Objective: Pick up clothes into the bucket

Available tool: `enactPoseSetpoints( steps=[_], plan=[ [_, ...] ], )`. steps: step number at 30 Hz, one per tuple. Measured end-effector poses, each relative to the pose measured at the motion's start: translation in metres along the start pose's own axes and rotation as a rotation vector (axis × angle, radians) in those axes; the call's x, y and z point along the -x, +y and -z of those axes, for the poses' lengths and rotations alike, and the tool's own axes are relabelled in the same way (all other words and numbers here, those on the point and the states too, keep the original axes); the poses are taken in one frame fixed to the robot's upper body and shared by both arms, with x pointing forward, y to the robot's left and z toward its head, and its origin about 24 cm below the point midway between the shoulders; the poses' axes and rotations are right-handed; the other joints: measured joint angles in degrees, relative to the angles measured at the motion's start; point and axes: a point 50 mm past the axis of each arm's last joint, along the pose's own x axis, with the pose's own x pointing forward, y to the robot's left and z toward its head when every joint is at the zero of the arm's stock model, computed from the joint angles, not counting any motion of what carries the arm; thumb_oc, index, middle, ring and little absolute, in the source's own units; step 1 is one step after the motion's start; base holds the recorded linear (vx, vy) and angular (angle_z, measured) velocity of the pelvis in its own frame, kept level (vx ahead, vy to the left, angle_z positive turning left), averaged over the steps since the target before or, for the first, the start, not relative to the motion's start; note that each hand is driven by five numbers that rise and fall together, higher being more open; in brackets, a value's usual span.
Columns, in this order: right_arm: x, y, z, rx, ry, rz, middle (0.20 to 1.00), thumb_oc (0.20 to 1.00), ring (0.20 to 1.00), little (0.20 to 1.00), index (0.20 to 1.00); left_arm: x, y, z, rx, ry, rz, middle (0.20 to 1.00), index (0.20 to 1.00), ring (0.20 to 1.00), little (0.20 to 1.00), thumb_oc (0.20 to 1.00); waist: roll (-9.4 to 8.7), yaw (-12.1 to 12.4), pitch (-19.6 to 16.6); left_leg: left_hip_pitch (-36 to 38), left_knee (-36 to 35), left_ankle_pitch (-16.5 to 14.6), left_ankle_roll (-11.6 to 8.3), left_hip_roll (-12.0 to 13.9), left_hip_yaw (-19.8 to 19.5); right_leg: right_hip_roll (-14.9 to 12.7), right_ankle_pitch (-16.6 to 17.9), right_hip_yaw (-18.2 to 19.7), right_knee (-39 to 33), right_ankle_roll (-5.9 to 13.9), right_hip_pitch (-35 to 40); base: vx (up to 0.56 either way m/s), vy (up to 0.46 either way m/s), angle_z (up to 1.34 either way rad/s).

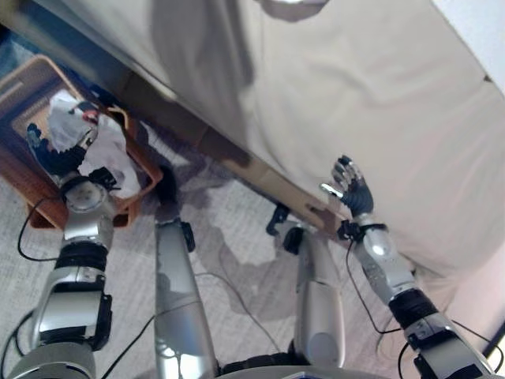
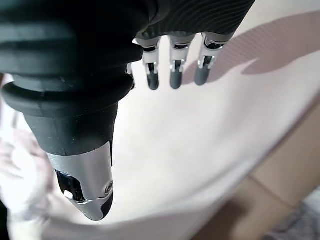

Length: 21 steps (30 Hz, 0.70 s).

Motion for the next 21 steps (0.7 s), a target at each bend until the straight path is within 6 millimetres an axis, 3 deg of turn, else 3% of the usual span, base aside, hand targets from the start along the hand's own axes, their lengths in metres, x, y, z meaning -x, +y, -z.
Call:
enactPoseSetpoints(
  steps=[5,15,19,21],
  plan=[
    [0.011,-0.012,0.008,0.008,0.028,0.048,1.000,1.000,1.000,1.000,1.000,0.012,0.013,0.009,0.113,0.012,-0.106,1.000,1.000,1.000,1.000,1.000,-0.58,1.5,-0.4,7.1,-4.3,0.3,0.43,0.7,1.0,1.6,1.4,-0.4,-5.4,0.63,6.9,0.01,-0.043,-0.08],
    [0.031,-0.020,0.029,0.031,0.124,0.066,1.000,1.000,1.000,1.000,1.000,0.025,0.089,0.060,0.127,0.177,-0.394,1.000,1.000,1.000,1.000,1.000,-1.64,4.2,-1.7,24.7,-11.4,0.5,-0.60,1.3,3.9,3.4,3.8,-1.6,-16.1,1.72,24.7,0.10,-0.025,-0.04],
    [0.039,-0.031,0.034,0.041,0.149,0.117,1.000,1.000,1.000,1.000,1.000,0.042,0.085,0.050,0.182,0.110,-0.312,1.000,1.000,1.000,1.000,1.000,-1.84,6.1,-2.6,28.5,-13.2,0.5,-0.65,1.0,4.3,3.7,4.8,-1.8,-19.0,1.97,28.8,0.04,0.000,-0.02],
    [0.043,-0.037,0.038,0.049,0.171,0.141,1.000,1.000,1.000,1.000,1.000,0.054,0.073,0.043,0.150,0.042,-0.187,1.000,1.000,1.000,1.000,1.000,-1.62,6.8,-3.3,31.2,-14.5,0.7,-0.55,0.4,4.9,3.4,5.4,-2.6,-21.1,2.08,31.9,0.05,-0.027,0.08]
  ],
)
